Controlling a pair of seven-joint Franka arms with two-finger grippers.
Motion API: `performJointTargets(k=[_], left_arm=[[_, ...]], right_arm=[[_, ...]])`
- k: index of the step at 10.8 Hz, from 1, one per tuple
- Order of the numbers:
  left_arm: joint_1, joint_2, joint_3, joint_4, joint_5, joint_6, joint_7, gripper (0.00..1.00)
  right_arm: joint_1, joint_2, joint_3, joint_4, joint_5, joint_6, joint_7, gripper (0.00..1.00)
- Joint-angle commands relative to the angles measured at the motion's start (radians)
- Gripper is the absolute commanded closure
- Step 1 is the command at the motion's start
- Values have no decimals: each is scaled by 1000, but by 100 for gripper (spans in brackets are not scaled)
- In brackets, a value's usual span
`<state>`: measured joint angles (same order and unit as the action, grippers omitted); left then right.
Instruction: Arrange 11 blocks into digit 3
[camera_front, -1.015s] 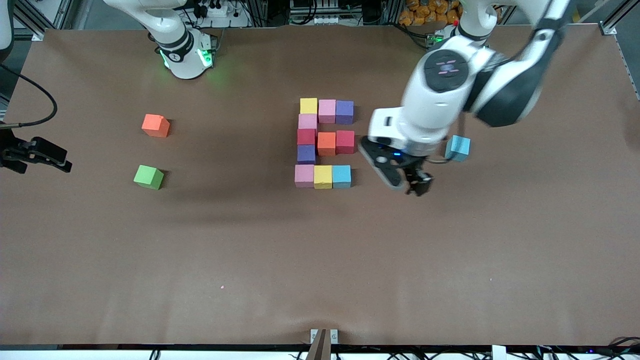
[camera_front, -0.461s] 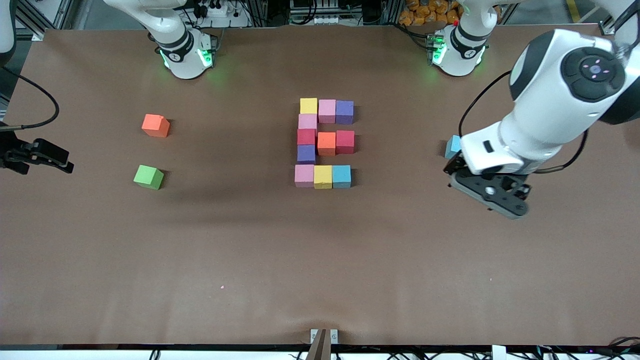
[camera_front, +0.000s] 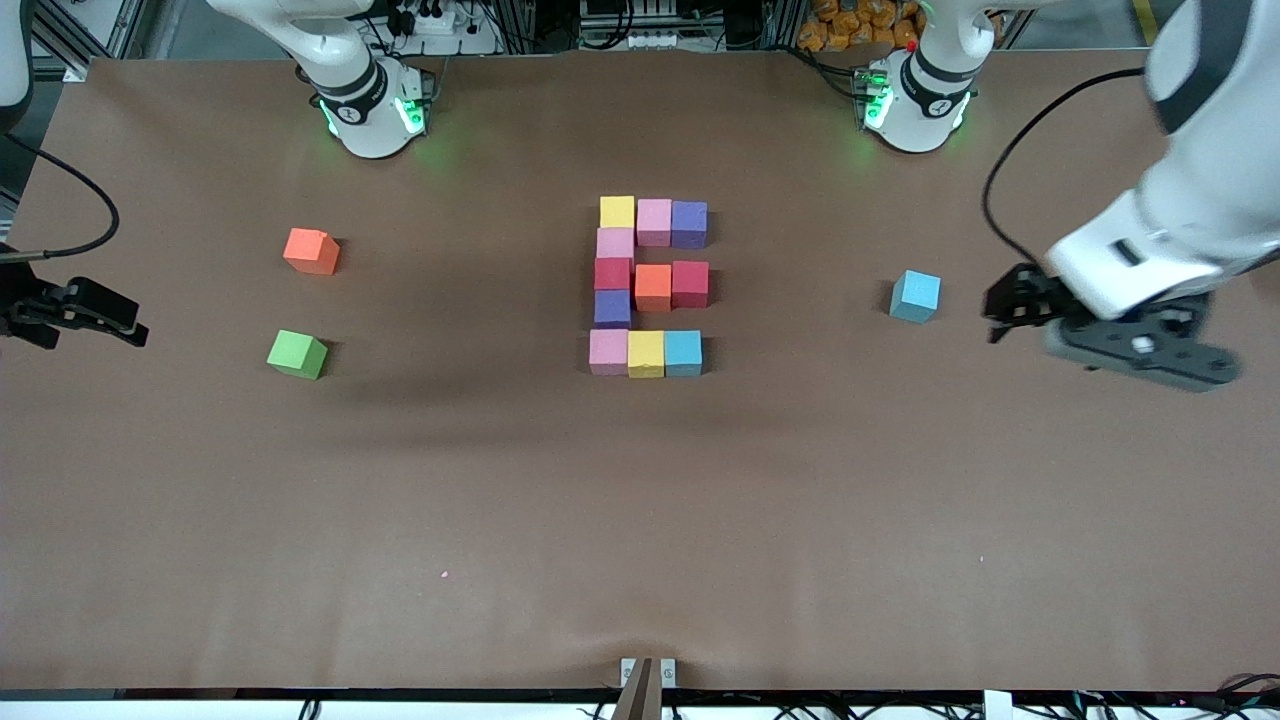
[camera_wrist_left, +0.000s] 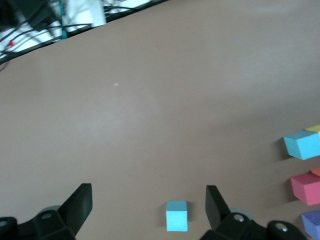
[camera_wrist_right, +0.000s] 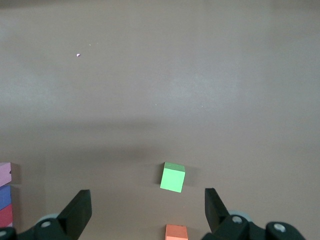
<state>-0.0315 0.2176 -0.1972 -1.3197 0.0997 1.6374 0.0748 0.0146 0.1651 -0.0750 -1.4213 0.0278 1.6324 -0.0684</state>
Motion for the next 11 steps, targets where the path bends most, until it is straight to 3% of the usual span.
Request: performJointTargets(k=[1, 5, 11], left_arm=[[-8, -79, 88, -29, -55, -39, -12, 0], [-19, -171, 122, -113, -87, -77, -165, 0], [-15, -196, 124, -185, -94, -74, -182, 0]], right_arm=[[-1, -6, 3, -5, 6, 4, -1, 0], [4, -6, 4, -5, 6, 6, 1, 0], [2, -6, 3, -4, 6, 7, 1, 0]])
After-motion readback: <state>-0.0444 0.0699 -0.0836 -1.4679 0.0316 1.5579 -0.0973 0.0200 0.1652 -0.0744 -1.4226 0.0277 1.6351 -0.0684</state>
